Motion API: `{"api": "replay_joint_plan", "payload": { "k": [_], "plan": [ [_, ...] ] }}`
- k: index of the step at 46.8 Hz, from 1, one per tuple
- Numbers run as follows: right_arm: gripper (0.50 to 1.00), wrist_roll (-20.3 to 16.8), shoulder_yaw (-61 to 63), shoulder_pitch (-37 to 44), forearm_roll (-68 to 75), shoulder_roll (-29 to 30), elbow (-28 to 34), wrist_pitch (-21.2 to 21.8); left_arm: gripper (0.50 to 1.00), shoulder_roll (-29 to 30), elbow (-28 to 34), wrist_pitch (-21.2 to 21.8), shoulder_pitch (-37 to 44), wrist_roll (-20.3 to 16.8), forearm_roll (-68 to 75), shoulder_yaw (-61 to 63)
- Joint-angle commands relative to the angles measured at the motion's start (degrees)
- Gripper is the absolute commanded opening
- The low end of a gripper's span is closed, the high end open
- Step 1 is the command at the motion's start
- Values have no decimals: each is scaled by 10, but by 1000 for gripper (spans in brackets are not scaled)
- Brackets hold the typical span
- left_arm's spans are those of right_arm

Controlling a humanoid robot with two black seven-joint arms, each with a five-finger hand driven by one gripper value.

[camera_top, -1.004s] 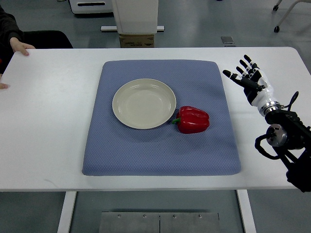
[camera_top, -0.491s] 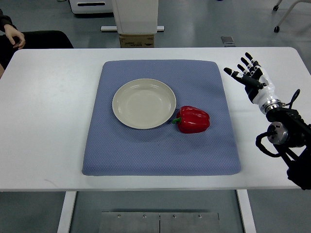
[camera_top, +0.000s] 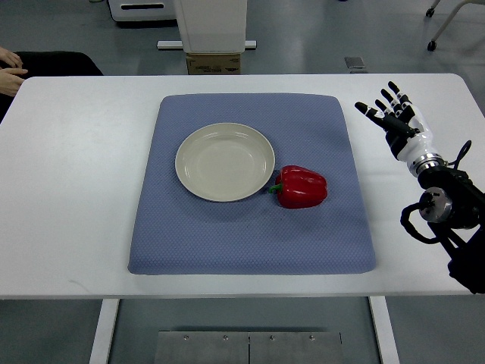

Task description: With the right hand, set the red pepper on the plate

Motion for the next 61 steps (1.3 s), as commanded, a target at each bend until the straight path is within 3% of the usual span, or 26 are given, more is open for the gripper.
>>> {"api": "replay_joint_plan", "payload": {
  "k": [1, 61],
  "plan": [
    [1000, 0, 0, 0, 0, 1, -2, 0, 1000, 0, 0, 0, 0, 0, 0, 0],
    [1000, 0, -37, 15, -6, -13, 10, 13, 1000, 0, 0, 0, 0, 1, 0, 0]
  ]
}}
